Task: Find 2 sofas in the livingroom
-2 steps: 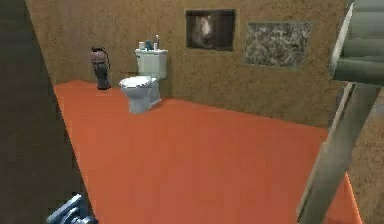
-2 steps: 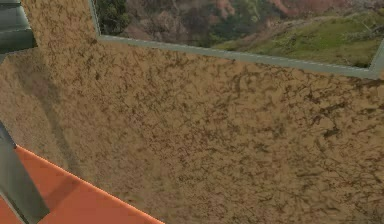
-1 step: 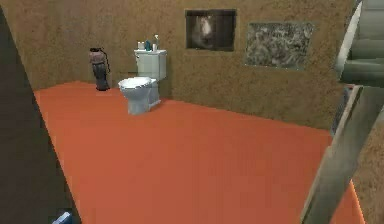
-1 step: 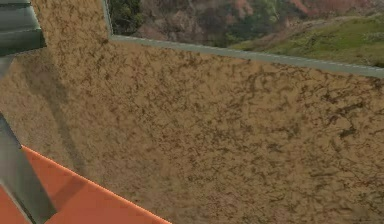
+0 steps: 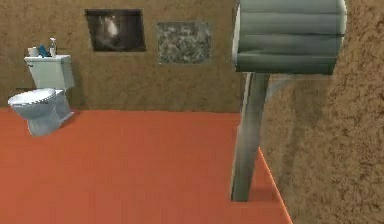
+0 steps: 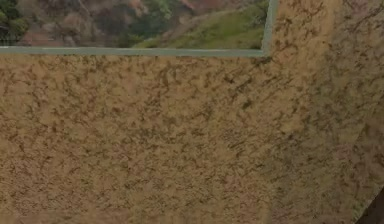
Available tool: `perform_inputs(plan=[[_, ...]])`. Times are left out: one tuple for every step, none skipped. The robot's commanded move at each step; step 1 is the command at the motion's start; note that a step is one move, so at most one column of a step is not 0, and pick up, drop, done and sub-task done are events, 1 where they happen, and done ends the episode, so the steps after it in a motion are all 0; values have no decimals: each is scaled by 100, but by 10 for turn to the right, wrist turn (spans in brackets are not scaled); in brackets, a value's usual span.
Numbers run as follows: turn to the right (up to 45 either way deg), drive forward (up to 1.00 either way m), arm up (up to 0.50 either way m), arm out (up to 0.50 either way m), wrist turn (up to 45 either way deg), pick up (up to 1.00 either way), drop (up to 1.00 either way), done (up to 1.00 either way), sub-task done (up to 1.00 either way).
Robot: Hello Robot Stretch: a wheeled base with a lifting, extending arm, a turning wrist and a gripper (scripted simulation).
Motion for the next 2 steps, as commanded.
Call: perform_inputs(plan=[[0, 45, 0, 0, 0, 0, 0, 0, 0], [-450, 0, 0, 0, 0, 0, 0, 0, 0]])
